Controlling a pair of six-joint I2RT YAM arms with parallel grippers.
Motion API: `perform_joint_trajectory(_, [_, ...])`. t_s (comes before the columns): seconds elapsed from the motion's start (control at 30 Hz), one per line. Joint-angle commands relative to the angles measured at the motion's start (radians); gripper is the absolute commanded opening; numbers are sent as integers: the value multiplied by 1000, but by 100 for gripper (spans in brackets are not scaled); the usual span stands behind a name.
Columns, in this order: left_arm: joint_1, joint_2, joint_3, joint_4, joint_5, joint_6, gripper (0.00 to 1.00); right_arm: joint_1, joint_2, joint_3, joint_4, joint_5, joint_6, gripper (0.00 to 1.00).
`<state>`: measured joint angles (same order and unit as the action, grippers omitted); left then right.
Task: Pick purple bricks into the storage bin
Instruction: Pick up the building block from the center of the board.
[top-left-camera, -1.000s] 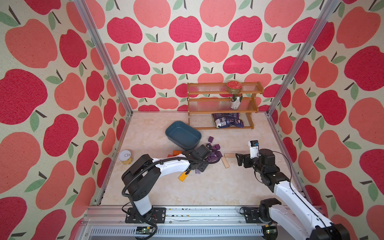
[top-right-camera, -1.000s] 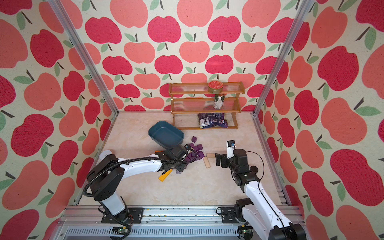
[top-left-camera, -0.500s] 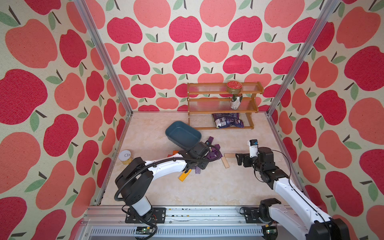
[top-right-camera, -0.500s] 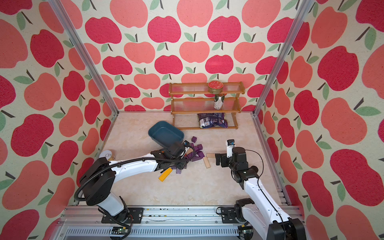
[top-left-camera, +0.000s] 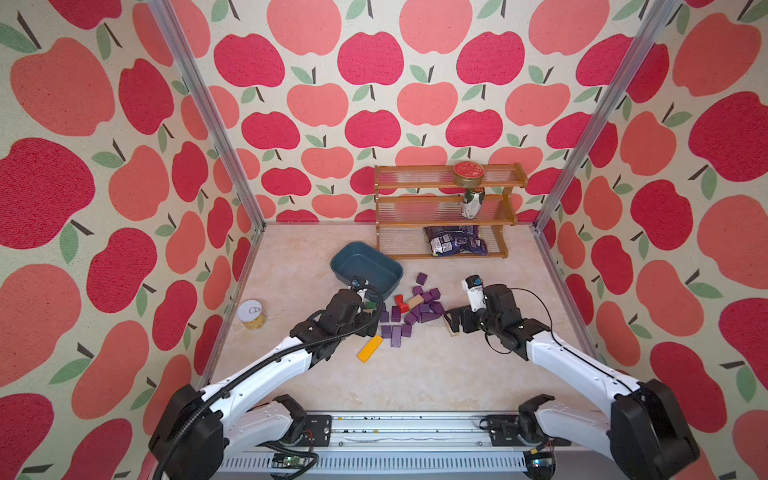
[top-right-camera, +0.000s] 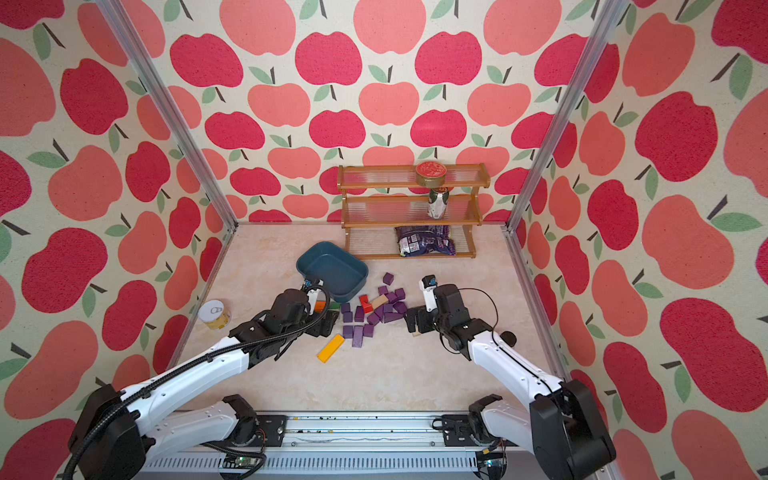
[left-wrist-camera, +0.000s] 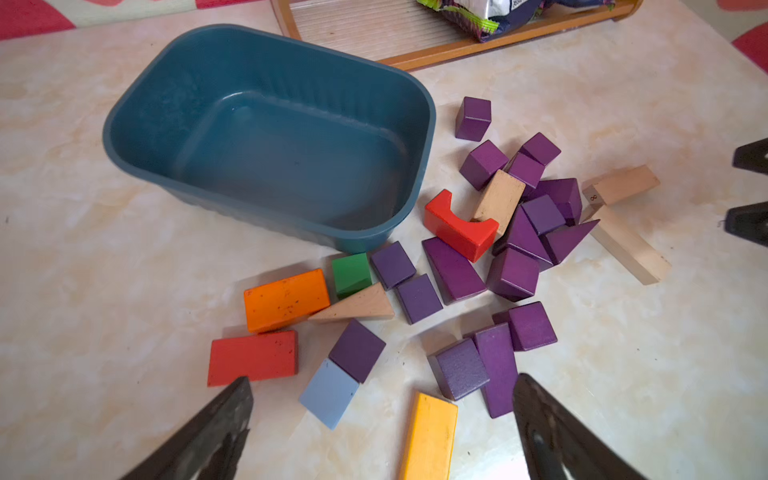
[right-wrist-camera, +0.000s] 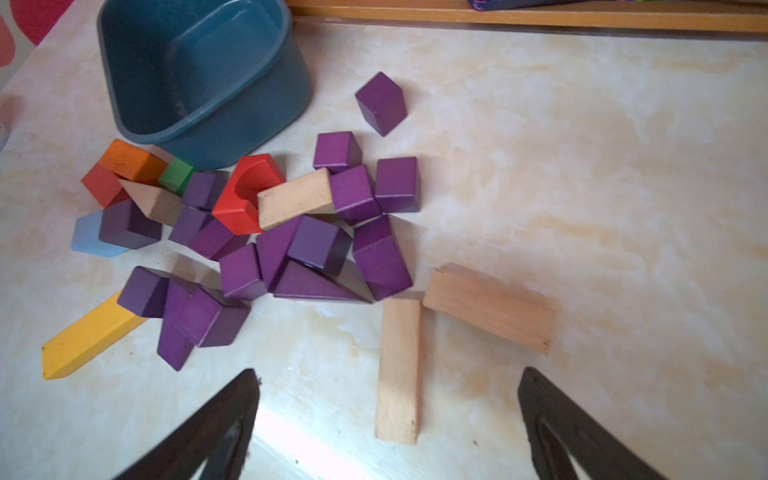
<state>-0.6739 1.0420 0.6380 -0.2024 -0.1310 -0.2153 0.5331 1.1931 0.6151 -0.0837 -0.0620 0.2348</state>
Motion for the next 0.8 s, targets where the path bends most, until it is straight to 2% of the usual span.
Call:
perform_joint_trajectory(0.0, [9, -109, -57, -14, -15, -13, 99, 48, 90, 88, -16, 4, 25, 99])
perform_joint_trajectory(0.27, [35, -333, -155, -62, -50, -16, 99, 146, 317, 265, -65, 41, 26, 99])
perform_joint_trajectory(0.5, [58, -469, -229, -64, -44, -37, 99, 210, 394, 345, -105, 78, 21, 97])
perform_joint_trajectory(0.7, [86, -492, -260, -45, -20, -42, 99, 267, 448, 431, -223, 134, 0, 86])
perform_joint_trajectory(0.77, [94, -484, -262, -42, -9, -45, 99, 287, 459, 457, -258, 145, -9, 79])
